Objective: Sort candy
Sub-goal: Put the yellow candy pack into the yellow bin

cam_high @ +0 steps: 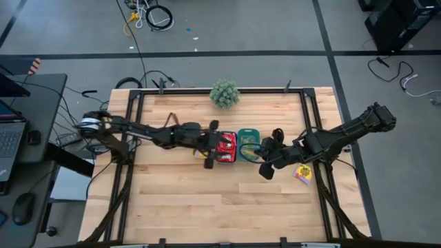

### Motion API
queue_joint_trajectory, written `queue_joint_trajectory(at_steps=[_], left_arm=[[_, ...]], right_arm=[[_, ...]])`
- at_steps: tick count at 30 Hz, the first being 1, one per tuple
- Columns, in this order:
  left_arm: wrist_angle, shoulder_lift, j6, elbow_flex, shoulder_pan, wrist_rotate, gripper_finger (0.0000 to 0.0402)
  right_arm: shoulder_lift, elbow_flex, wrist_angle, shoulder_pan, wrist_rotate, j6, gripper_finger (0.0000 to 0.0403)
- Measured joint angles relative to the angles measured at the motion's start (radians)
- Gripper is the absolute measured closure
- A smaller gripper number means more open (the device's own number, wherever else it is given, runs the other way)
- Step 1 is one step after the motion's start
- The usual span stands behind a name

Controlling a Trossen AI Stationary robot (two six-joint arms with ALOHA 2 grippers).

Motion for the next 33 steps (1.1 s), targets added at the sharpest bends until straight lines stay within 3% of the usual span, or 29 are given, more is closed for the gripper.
queue_joint_trajectory(at_steps=[10,18,22,28,33], left_arm=[[-0.183,0.222,0.052,0.27,0.0,-0.01,0.0201],[-0.282,0.301,0.056,0.381,0.0,-0.01,0.0207],[-0.313,0.301,0.082,0.383,0.0,-0.009,0.0252],[-0.315,0.301,0.095,0.383,0.002,0.011,0.0387],[-0.368,0.29,0.08,0.382,0.003,0.009,0.0398]], right_arm=[[0.0,0.0,-0.002,0.0,0.0,-0.001,0.0403],[0.0,0.0,0.0,0.0,0.0,-0.021,0.0403],[0.0,0.0,0.007,0.0,0.0,-0.027,0.0403],[-0.001,0.0,0.018,0.0,0.0,-0.042,0.0403],[-0.001,0.0,0.021,0.0,0.011,-0.043,0.0401]])
